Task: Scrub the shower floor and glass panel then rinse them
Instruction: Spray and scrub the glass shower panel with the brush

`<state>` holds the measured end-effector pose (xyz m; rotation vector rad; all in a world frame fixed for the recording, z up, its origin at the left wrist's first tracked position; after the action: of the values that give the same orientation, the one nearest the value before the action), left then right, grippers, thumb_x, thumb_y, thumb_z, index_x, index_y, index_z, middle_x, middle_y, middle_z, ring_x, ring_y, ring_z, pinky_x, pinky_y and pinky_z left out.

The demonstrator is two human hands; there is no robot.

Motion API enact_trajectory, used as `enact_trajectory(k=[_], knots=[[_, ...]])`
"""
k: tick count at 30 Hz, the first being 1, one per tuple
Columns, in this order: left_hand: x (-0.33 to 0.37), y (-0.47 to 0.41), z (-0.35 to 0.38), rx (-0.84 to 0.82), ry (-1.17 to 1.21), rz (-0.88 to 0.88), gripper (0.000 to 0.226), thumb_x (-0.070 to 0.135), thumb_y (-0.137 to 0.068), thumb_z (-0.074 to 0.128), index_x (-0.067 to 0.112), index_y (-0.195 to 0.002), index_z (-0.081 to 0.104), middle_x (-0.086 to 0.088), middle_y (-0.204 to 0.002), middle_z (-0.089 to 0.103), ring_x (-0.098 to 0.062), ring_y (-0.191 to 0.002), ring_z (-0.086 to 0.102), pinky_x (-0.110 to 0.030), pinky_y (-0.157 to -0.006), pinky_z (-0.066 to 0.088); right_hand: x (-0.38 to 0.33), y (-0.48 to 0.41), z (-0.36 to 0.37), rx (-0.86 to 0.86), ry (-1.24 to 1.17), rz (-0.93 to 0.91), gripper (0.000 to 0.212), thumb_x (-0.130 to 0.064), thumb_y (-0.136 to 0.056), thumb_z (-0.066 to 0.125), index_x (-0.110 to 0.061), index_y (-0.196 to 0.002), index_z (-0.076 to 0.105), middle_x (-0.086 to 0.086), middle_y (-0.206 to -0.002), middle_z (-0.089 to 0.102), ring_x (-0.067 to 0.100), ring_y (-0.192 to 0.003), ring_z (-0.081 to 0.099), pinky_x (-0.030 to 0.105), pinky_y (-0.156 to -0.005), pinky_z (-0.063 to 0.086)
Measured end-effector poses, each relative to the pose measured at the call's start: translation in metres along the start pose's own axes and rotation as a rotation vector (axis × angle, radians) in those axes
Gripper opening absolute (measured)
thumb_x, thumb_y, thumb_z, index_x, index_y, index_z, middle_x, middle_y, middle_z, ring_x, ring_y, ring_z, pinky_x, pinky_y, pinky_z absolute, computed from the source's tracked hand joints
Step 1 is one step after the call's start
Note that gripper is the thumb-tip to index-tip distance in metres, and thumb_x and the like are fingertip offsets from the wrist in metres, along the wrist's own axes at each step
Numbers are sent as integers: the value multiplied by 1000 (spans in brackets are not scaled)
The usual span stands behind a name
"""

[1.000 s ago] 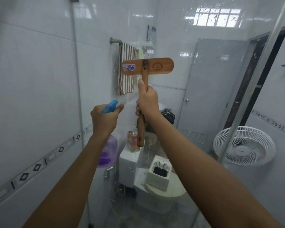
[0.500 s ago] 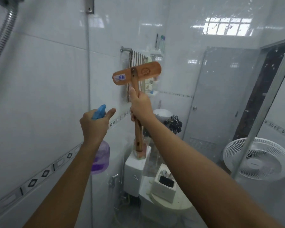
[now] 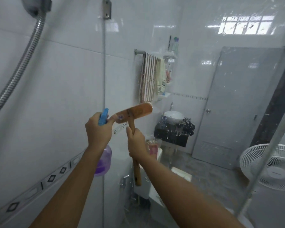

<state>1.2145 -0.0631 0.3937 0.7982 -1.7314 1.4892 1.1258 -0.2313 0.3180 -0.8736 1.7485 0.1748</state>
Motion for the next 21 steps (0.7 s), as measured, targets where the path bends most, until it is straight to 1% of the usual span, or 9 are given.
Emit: enact_trajectory(k=[1,3,6,9,13,16,18,20,21], knots=[[0,0,0,-3,-2,-3,30,34,-89,74,6,-92,65,-6,-75,63,-13,-60,54,-17,-54,41,-19,-11,-3,6,-45,-18,37,-51,-105,40,-17,-98,55,3,-80,58,15,-66,58,35,-56,54],[1,0,-1,-7,-7,-15,29,32,-90,74,5,-91,64,-6,-75,61,-12,-58,53,-14,-53,39,-59,-34,-12,16,-100,-58,38,-50,-105,41,-15,-97,53,4,-78,55,18,-61,56,32,-46,51],[4,1,1,-18,-5,-7,30,33,-88,75,6,-94,66,-6,-79,63,-13,-60,54,-15,-57,40,-98,-58,-27,66,-91,-127,41,-50,-104,41,-12,-97,54,5,-75,54,21,-61,57,34,-47,52],[4,3,5,-33,-1,-8,29,33,-86,78,8,-93,65,-5,-79,65,-11,-62,57,-15,-58,41,-81,-45,-18,46,-92,-107,39,-51,-105,40,-16,-100,55,3,-77,55,17,-64,56,37,-55,53],[6,7,8,-44,10,14,30,32,-85,78,7,-95,66,-4,-80,65,-10,-64,59,-15,-59,46,-3,-4,4,15,26,-10,35,-47,-106,41,-16,-101,56,-3,-81,57,13,-71,56,27,-58,45],[5,6,5,-32,8,12,33,32,-86,77,6,-104,68,-2,-84,65,-10,-65,59,-11,-62,44,36,10,12,-24,118,81,40,-50,-105,39,-15,-104,59,-1,-82,59,13,-75,59,31,-68,52],[7,6,5,-32,6,9,32,31,-86,78,7,-104,68,-2,-84,65,-10,-65,59,-11,-62,44,22,6,5,-20,118,55,41,-52,-105,39,-16,-102,58,0,-83,59,13,-73,59,36,-70,55],[10,7,7,-47,3,10,27,31,-86,78,10,-98,65,-2,-83,65,-10,-64,59,-13,-59,43,-18,-5,-10,11,46,-16,37,-48,-106,40,-15,-99,56,0,-81,57,13,-68,56,31,-58,52],[12,9,8,-54,6,10,25,31,-86,78,12,-95,64,-1,-81,64,-11,-64,59,-13,-59,42,-41,-12,-21,33,2,-47,35,-47,-106,40,-16,-98,55,1,-79,56,14,-65,55,32,-53,51]])
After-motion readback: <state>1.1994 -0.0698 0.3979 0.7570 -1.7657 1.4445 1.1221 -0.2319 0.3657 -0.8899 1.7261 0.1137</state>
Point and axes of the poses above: each hand's wrist, its own y-axis away from the middle knuckle, its own z-axis out of the palm, x = y × z, the point moved 10 cm from there along -y, towards the middle knuckle
